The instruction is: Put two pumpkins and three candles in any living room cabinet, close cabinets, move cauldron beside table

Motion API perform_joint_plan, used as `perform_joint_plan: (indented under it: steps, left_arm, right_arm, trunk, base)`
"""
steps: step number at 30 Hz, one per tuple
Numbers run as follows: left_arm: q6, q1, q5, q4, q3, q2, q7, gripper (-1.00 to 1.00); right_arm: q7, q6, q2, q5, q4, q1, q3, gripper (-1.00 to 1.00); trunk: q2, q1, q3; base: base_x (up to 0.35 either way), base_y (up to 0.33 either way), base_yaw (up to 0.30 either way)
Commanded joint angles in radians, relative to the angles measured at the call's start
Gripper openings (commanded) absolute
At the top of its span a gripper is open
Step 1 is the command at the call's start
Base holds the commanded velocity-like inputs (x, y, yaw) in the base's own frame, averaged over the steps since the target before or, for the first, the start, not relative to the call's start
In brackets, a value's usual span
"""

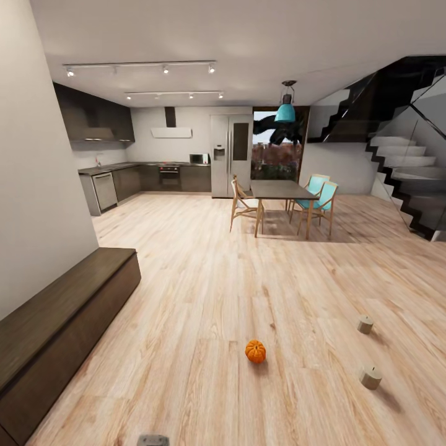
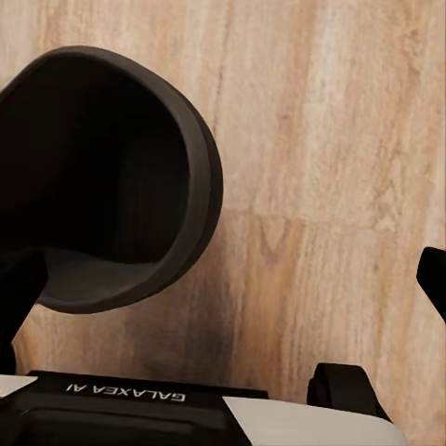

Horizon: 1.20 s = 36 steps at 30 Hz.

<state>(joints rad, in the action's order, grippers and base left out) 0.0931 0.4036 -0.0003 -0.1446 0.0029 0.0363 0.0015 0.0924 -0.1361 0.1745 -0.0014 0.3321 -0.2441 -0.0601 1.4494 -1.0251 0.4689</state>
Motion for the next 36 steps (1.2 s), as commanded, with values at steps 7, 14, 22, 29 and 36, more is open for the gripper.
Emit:
perform_joint_plan:
  steps: [7,14,22,29,36]
  left_arm:
    - [-0.005,0.014,0.003,-0.013,0.000,0.007,-0.004,1.00]
    - [-0.001,0.017,-0.003,-0.042,-0.001,0.043,-0.005,1.00]
    - [-0.005,0.020,-0.004,-0.047,-0.003,0.049,-0.031,1.00]
    - [-0.011,0.020,-0.005,-0.048,-0.005,0.048,-0.035,1.00]
    - [-0.039,0.019,-0.006,-0.049,-0.006,0.050,-0.034,1.00]
  right_arm:
    - [-0.008,-0.018,0.000,-0.001,0.041,-0.001,-0.013,1.00]
    - [-0.009,-0.017,0.000,-0.002,0.049,-0.001,-0.015,1.00]
    - [-0.010,-0.016,0.000,-0.002,0.045,-0.001,-0.015,1.00]
    - [-0.010,-0.012,0.000,-0.003,0.041,0.000,-0.016,1.00]
    - [-0.010,-0.005,0.000,-0.002,0.044,0.000,-0.018,1.00]
  trunk:
    - [0.001,0.000,0.001]
    - [0.001,0.000,0.001]
    - [0.001,0.000,0.001]
    - [0.001,0.000,0.001]
    - [0.008,-0.004,0.004]
  base:
    - [0.000,0.000,0.000]
    - [0.000,0.000,0.000]
    - [0.000,0.000,0.000]
    - [0.000,0.000,0.000]
    - [0.000,0.000,0.000]
